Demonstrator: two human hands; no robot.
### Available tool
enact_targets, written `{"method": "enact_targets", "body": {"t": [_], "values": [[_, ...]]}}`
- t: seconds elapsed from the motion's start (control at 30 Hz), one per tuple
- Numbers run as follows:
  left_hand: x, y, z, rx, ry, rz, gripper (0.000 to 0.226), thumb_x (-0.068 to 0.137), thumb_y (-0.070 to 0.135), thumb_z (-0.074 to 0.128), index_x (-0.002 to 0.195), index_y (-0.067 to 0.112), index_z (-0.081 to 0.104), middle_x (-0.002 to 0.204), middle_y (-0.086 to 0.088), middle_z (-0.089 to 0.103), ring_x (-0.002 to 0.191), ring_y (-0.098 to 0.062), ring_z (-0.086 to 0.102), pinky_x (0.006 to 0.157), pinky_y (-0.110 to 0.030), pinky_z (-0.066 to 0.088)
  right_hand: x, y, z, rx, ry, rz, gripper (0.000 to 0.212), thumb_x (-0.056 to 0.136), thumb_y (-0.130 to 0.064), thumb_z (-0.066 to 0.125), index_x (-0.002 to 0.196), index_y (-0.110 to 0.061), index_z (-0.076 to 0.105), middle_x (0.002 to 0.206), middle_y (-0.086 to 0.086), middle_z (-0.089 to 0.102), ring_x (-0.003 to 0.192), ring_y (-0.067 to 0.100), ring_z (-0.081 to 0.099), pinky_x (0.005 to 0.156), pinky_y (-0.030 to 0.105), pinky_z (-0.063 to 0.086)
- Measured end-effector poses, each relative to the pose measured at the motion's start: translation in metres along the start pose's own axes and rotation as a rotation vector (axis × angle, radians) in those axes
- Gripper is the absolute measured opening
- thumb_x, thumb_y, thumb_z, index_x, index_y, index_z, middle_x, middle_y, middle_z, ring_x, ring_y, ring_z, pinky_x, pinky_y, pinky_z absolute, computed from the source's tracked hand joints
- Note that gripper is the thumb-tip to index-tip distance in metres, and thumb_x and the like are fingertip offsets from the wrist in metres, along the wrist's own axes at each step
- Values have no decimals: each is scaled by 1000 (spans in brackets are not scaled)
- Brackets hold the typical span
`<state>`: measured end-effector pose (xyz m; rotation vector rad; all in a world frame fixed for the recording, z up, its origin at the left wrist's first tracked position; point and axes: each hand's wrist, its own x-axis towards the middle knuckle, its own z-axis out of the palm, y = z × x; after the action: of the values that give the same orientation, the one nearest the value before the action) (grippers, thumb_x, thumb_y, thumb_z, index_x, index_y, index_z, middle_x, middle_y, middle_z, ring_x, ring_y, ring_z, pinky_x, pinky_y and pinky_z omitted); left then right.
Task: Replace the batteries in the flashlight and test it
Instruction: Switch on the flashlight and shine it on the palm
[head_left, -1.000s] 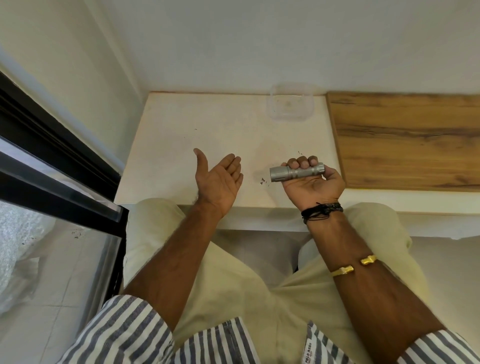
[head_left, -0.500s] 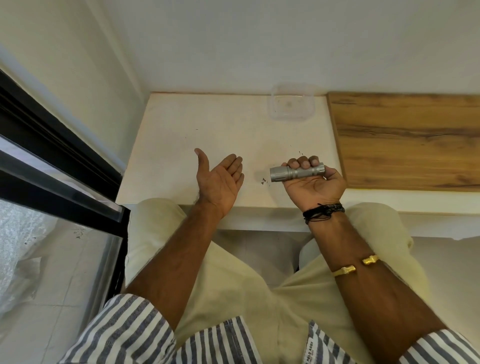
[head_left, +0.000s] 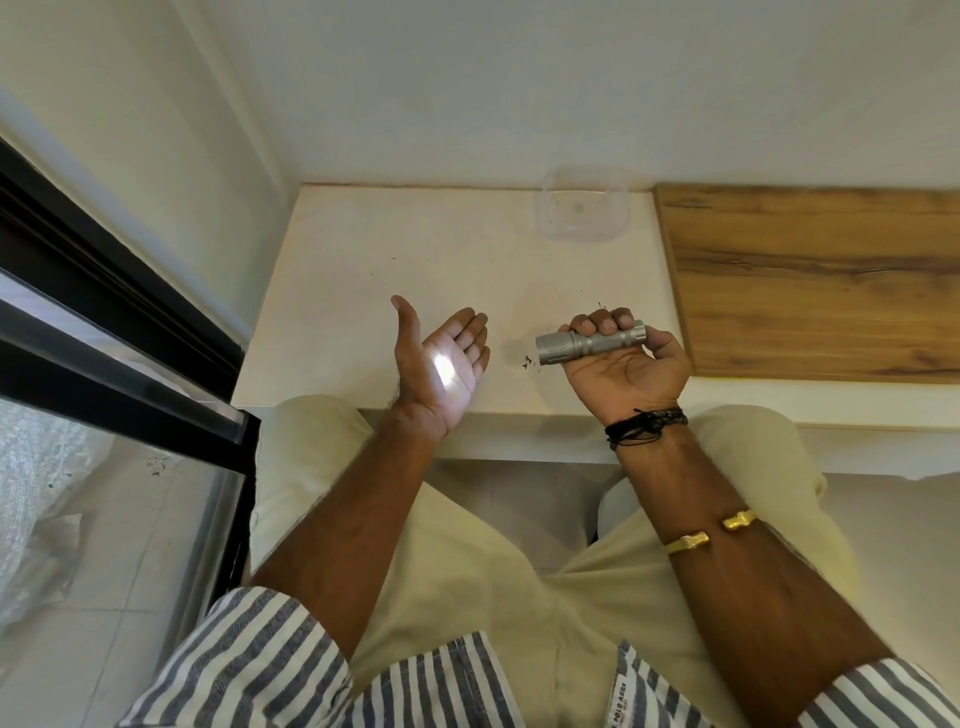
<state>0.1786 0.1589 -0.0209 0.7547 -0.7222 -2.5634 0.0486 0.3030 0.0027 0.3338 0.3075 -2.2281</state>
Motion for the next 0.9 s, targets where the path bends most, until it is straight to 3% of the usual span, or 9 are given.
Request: {"method": "enact_targets", "body": {"t": [0.17,0.27,0.4,0.5,0.53,0.6,0.67,0.8,0.9], "values": [[1,0,0,-13,-4,2,111,80,88,24,154,5,23,162,-15,22,152,-26,16,124,-43,8,-2,-2,2,-48,7,22,19,73,-26,55,80,-8,57,78,6,52,73,26,51,88,37,41],[2,0,0,31,40,18,105,84,84,26,153,4,28,160,-15,30,149,-27,24,124,-43,13,2,-3,4,-193,28,21,9,74,-9,51,81,-11,56,76,5,54,72,24,51,91,37,39],[7,-1,-4,224,296,159,80,97,67,32,142,4,47,141,-13,56,132,-26,52,116,-40,35,6,-2,6,-734,79,-87,23,93,8,46,89,-10,59,79,6,55,70,21,53,80,34,46],[8,1,-9,263,387,235,72,100,61,34,140,4,51,136,-12,61,125,-23,58,113,-39,40,4,-2,7,-1331,19,-330,11,98,-3,59,101,-9,67,93,7,67,76,21,57,77,36,50],[9,2,-10,267,402,249,71,100,61,34,139,4,52,135,-11,62,124,-23,59,112,-39,41,4,-2,6,-1511,-5,-421,10,97,-10,64,105,-11,69,98,4,70,80,16,59,80,32,50],[10,2,-10,286,424,271,70,100,60,32,138,5,53,134,-11,63,124,-23,59,111,-37,42,2,-2,5,-1717,-21,-648,17,94,-20,71,110,-16,70,109,-2,72,90,-3,60,83,12,45],[10,1,-10,298,431,285,69,101,60,31,138,6,53,134,-10,63,124,-22,60,110,-36,43,0,-1,7,-1663,-21,-809,24,90,-20,75,113,-16,71,119,-7,72,104,-7,60,83,7,44],[10,1,-12,288,434,293,70,101,61,29,138,7,54,134,-9,64,122,-22,61,109,-37,43,1,-2,9,-1388,-105,-862,34,88,-5,75,122,-2,68,136,2,65,128,12,60,106,31,49],[9,0,-12,268,434,288,70,100,62,29,138,7,54,132,-8,65,121,-22,61,108,-36,44,3,-6,10,-1303,-136,-790,36,89,-4,74,124,-1,66,137,11,64,131,23,60,107,45,50]]}}
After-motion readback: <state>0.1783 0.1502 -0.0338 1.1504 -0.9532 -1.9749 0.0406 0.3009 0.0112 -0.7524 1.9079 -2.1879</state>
